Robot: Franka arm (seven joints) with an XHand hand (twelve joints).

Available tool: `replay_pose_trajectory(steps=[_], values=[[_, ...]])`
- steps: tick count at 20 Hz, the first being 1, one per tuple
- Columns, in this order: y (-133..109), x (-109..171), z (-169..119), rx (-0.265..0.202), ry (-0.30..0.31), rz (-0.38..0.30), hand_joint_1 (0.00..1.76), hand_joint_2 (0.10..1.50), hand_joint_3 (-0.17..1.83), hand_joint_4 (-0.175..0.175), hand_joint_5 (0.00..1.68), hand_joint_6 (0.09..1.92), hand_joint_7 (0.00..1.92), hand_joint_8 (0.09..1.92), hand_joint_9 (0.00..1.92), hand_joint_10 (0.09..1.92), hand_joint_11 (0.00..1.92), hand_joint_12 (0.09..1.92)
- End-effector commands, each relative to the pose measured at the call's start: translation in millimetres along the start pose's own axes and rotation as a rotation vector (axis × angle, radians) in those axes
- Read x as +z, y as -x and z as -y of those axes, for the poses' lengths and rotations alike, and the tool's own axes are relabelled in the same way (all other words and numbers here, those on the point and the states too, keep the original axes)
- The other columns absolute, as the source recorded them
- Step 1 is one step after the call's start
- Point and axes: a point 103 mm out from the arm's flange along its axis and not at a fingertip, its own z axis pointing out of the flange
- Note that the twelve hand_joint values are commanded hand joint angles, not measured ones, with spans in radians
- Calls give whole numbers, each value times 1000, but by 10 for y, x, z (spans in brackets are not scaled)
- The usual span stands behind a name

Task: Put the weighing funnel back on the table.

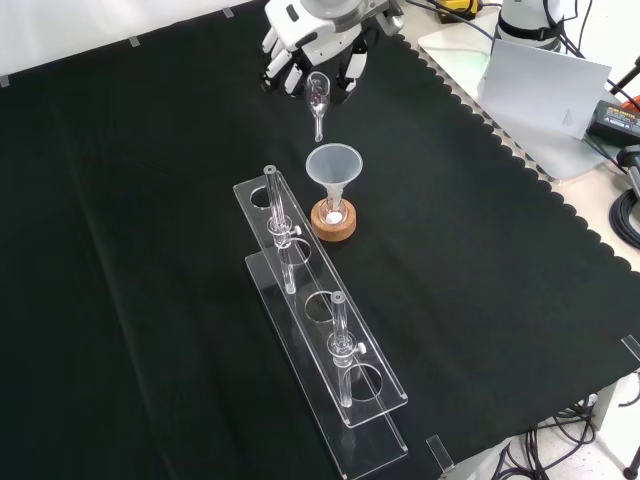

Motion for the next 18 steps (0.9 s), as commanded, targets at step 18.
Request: replay_pose_trajectory(steps=[18], values=[[447, 403, -239, 27, 75, -368, 1082, 706, 670, 175, 1150, 896, 541, 644, 940, 357, 799, 1094]])
